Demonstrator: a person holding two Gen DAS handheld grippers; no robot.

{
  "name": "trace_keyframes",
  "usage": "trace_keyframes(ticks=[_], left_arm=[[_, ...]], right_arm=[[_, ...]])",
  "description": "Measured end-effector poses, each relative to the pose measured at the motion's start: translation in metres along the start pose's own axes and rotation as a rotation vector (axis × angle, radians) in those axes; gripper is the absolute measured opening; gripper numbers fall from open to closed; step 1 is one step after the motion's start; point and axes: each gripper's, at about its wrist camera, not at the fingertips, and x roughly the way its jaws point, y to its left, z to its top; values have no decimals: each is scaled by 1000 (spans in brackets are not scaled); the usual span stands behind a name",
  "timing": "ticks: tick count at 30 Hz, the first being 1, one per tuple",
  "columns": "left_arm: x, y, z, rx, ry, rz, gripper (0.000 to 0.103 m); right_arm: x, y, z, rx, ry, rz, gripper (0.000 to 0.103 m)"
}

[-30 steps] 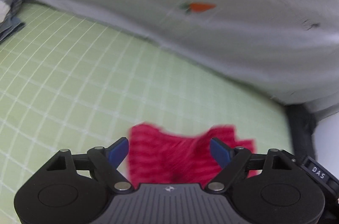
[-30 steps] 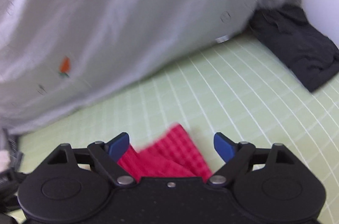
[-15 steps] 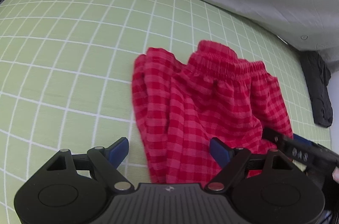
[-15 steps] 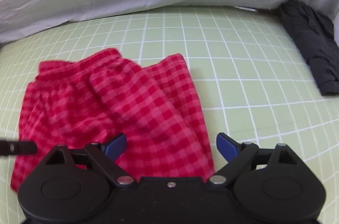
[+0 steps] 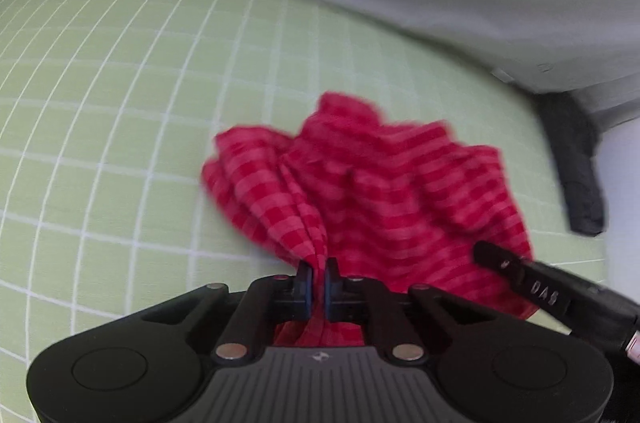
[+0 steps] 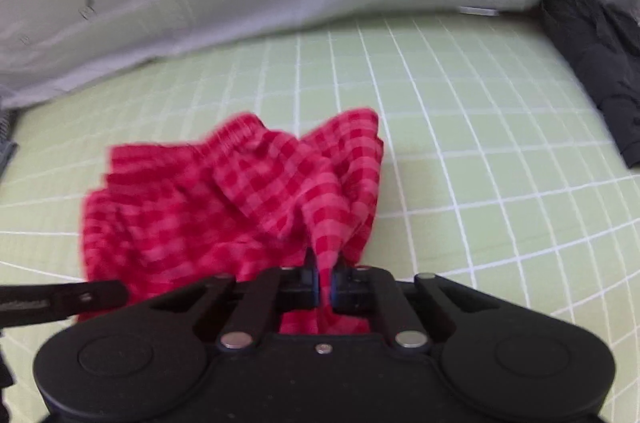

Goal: Fold clothes
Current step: 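Lift the cloth with both grippers and carry it onto the black garment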

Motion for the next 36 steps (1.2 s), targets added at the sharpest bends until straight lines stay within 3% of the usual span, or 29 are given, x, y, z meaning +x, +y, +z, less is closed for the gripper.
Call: trace_keyframes(ticks=[9, 16, 19, 24, 32, 35, 36], left_arm=[[-44, -90, -26, 78, -113, -66, 5], [-42, -190, -67, 97, -180, -76, 5], [-29, -242, -70, 116, -193, -100, 5], [-2, -325, -60, 145, -227, -141, 5], [40, -436, -8, 262, -315, -209, 5], [62, -464, 13, 319, -353, -200, 5], [72, -470, 20, 327, -361, -168, 11]], right_arm=[[-75, -35, -12, 47, -119, 49, 5], [-109, -111, -9, 51, -186, 146, 5], [-123, -151, 0, 42, -218, 166, 5], [-136, -223, 22, 10, -278, 145, 5], [-144, -329, 92, 12, -402, 61, 4], [-137, -361, 120, 30, -449, 10, 4], [-127, -371, 127, 31, -446, -19, 4]])
